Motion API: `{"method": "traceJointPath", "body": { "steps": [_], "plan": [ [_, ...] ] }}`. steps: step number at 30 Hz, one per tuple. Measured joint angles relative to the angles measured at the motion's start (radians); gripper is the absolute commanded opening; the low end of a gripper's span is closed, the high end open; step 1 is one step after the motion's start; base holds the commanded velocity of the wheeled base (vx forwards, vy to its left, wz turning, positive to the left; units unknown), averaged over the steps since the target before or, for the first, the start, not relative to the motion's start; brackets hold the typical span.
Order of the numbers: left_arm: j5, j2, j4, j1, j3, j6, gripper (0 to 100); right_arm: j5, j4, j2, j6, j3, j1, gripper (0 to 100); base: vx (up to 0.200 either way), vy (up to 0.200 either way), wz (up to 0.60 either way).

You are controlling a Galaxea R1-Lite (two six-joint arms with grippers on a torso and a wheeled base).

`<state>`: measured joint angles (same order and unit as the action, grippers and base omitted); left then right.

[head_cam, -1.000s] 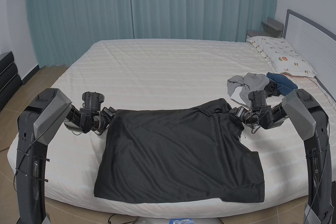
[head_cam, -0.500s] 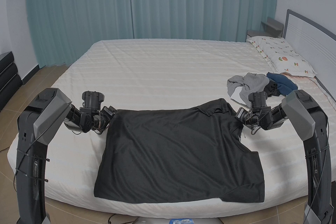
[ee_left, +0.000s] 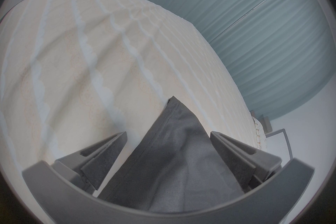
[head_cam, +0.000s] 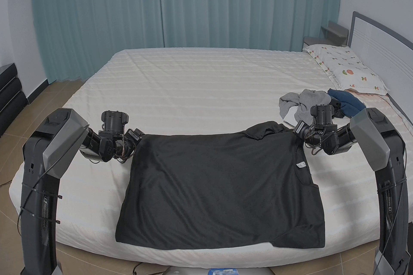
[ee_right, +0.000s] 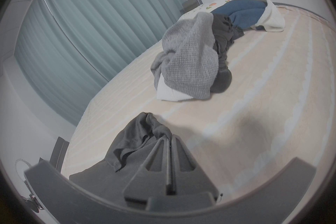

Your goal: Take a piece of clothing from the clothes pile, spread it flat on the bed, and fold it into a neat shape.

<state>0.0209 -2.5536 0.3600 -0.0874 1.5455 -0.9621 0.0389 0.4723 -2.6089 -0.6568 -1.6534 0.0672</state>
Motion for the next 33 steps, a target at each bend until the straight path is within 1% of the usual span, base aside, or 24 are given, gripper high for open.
{"method": "traceJointPath", "body": {
  "steps": [7,13,17,21,22,25,33],
  "plan": [
    [0.0,-0.016,0.0,0.0,0.035,0.004,100,0.013,0.011,-0.002,0.016,0.006,-0.005,0,0.0,0.0,0.0],
    [0.003,-0.035,0.001,0.0,0.067,0.032,100,0.015,0.011,-0.014,0.024,0.008,0.001,0,0.0,0.0,0.0],
    [0.016,-0.056,0.0,-0.002,0.107,0.044,100,0.015,0.011,-0.018,0.023,0.008,0.004,0,0.0,0.0,0.0],
    [0.053,-0.092,-0.003,-0.012,0.164,0.051,100,0.015,0.015,-0.021,0.023,0.008,0.006,0,0.0,0.0,0.0],
    [0.064,-0.098,-0.004,-0.014,0.175,0.051,0,0.015,0.017,-0.021,0.023,0.008,0.007,0,0.0,0.0,0.0],
    [0.094,-0.128,-0.012,-0.019,0.216,0.054,0,0.016,0.022,-0.023,0.021,0.01,0.008,0,0.0,0.0,0.0],
    [0.119,-0.17,-0.009,-0.024,0.266,0.065,0,0.016,0.025,-0.024,0.018,0.01,0.009,0,0.0,0.0,0.0]
  ]
}}
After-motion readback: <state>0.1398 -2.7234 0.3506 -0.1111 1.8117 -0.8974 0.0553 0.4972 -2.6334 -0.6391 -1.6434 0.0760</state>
